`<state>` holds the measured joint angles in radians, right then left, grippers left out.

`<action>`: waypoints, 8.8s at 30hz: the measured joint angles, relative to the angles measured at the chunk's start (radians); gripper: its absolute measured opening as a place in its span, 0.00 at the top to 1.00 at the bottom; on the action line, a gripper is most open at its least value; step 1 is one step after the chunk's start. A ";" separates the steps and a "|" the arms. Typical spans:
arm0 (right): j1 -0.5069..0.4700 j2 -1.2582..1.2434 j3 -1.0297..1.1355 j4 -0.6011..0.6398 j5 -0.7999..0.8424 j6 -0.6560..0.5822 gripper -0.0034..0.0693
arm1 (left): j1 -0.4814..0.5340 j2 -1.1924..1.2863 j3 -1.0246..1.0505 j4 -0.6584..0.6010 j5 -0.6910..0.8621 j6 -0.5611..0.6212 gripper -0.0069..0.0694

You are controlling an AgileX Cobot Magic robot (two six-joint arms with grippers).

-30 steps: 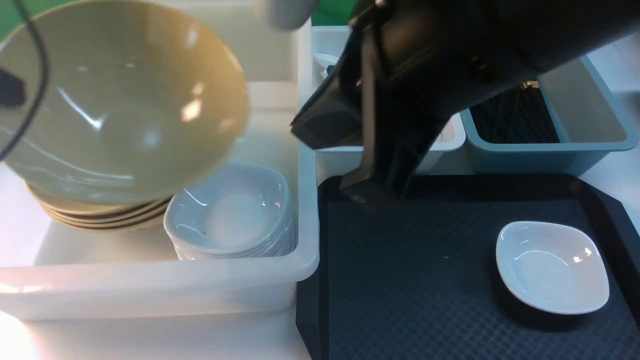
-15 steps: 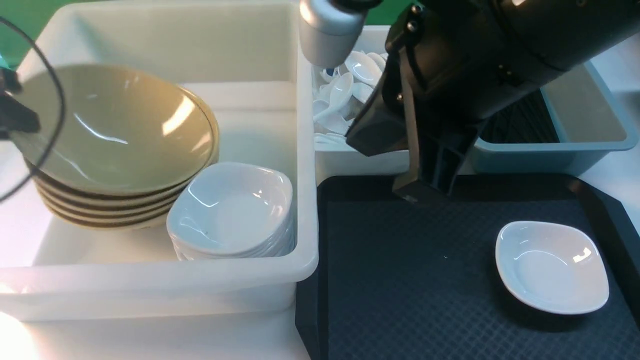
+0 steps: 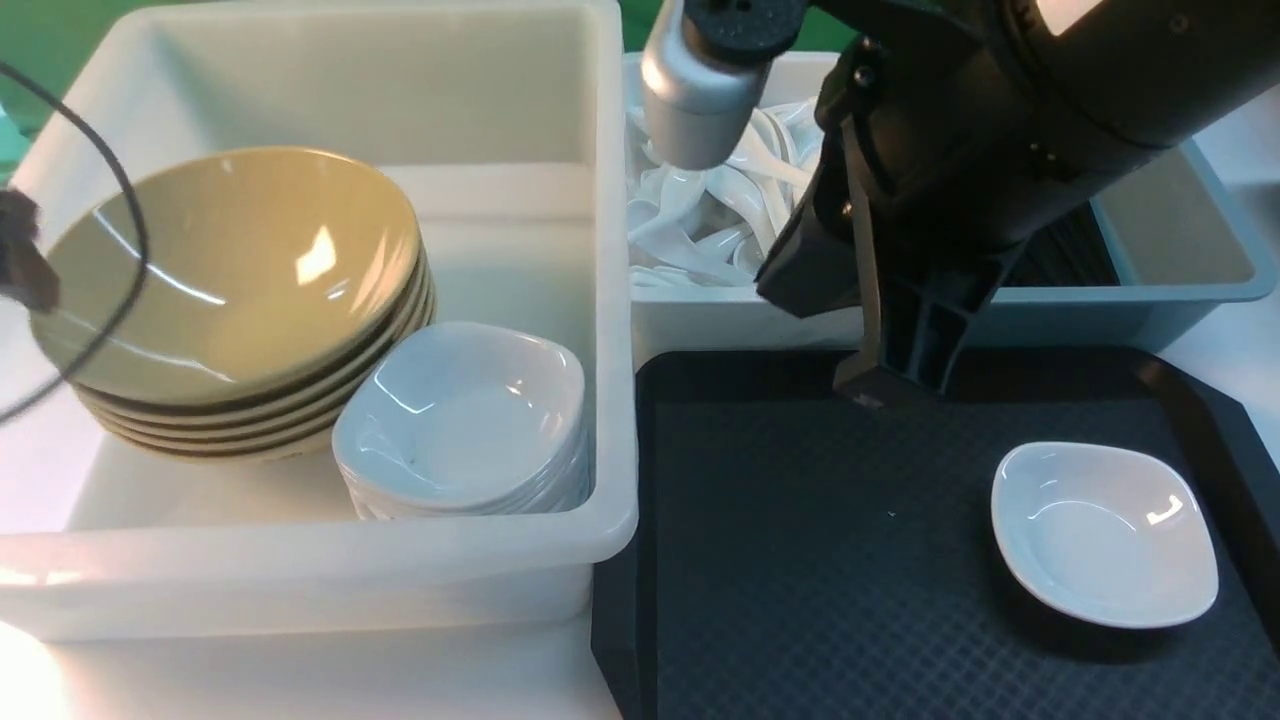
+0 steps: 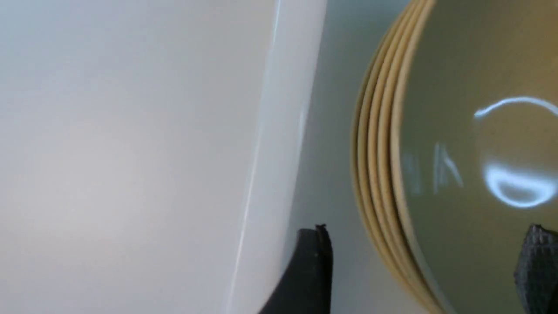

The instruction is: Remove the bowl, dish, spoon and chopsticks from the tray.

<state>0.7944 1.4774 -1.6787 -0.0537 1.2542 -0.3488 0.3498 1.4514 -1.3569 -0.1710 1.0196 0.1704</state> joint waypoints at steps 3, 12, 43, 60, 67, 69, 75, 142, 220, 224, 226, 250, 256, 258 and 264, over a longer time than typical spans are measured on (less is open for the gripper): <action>-0.036 0.000 0.001 -0.039 0.001 0.053 0.90 | -0.036 -0.087 -0.056 -0.026 0.026 -0.024 0.20; -0.213 -0.108 0.168 -0.069 -0.003 0.207 0.90 | -0.673 -0.135 -0.063 -0.152 0.006 -0.028 0.20; -0.313 -0.906 0.814 -0.189 0.014 0.447 0.89 | -1.239 0.979 -0.726 -0.137 -0.285 -0.133 0.31; -0.313 -0.776 0.797 -0.062 -0.193 0.330 0.89 | -1.086 0.525 -0.660 -0.043 0.106 0.035 0.91; -0.308 -0.541 0.624 0.287 -0.295 0.036 0.89 | -0.820 0.005 -0.261 -0.028 0.107 0.026 0.91; -0.291 -0.493 0.575 0.308 -0.310 0.009 0.89 | -0.728 -0.075 -0.159 -0.034 0.075 0.025 0.91; -0.065 -0.239 0.356 0.325 -0.337 -0.034 0.89 | -0.475 -0.230 0.206 -0.170 -0.042 0.149 0.91; 0.123 -0.747 0.964 0.120 -1.271 0.131 0.87 | -0.640 -1.453 0.914 0.333 -0.198 -0.316 0.92; -0.835 -1.489 1.707 -0.052 -0.934 0.510 0.90 | -0.640 -1.455 0.921 0.333 -0.215 -0.316 0.93; -0.835 -1.489 1.707 -0.052 -0.934 0.510 0.89 | -0.640 -1.455 0.921 0.333 -0.215 -0.316 0.93; -0.835 -1.489 1.707 -0.052 -0.934 0.510 0.89 | -0.640 -1.455 0.921 0.333 -0.215 -0.316 0.93; -0.835 -1.489 1.707 -0.052 -0.934 0.510 0.86 | -0.205 -1.468 1.382 0.127 -0.890 -0.152 0.93; -0.835 -1.489 1.707 -0.052 -0.934 0.510 0.85 | -0.263 -1.468 1.382 0.135 -0.725 -0.170 0.93; -0.835 -1.489 1.707 -0.052 -0.934 0.510 0.85 | -0.280 -1.467 1.382 0.135 -0.716 -0.155 0.93; -0.835 -1.489 1.707 -0.052 -0.934 0.510 0.84 | -0.291 -1.467 1.382 0.136 -0.716 -0.148 0.93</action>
<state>-0.0401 -0.0115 0.0281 -0.1055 0.3202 0.1615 0.0589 -0.0155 0.0252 -0.0350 0.3032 0.0223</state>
